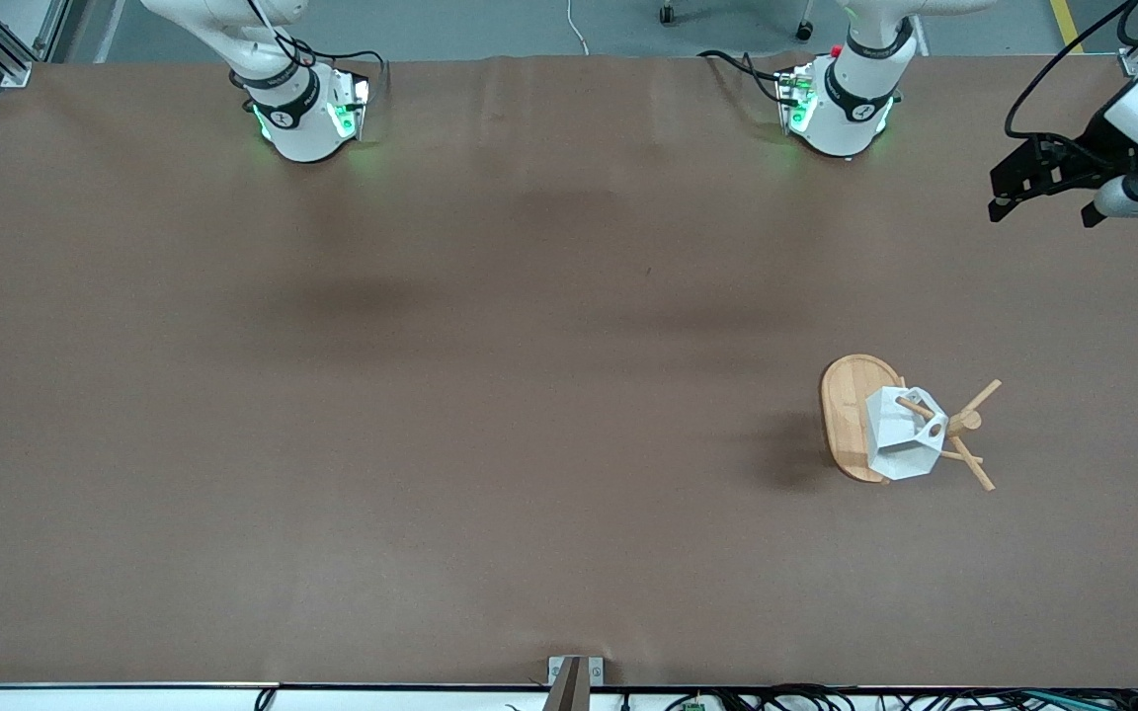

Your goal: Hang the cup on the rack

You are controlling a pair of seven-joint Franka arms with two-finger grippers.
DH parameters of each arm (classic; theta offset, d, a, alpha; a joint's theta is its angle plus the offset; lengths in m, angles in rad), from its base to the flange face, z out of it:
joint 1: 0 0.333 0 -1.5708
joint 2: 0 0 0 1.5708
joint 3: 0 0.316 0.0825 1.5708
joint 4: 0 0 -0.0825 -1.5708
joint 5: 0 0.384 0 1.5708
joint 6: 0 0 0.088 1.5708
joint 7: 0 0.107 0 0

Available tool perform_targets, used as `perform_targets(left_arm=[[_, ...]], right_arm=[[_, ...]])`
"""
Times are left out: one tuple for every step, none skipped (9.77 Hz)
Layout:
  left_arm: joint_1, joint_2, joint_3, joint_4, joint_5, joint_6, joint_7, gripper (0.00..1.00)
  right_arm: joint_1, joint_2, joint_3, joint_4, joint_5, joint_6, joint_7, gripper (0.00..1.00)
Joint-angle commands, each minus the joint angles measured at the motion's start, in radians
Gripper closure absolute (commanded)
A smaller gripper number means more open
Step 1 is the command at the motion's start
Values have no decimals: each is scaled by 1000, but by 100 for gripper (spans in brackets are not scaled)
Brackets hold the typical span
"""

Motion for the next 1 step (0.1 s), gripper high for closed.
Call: perform_targets(left_arm=[[-3,9,-17,-4,72,-20,-3,0]], right_arm=[[-2,1,2,9,12,-4,4,0]])
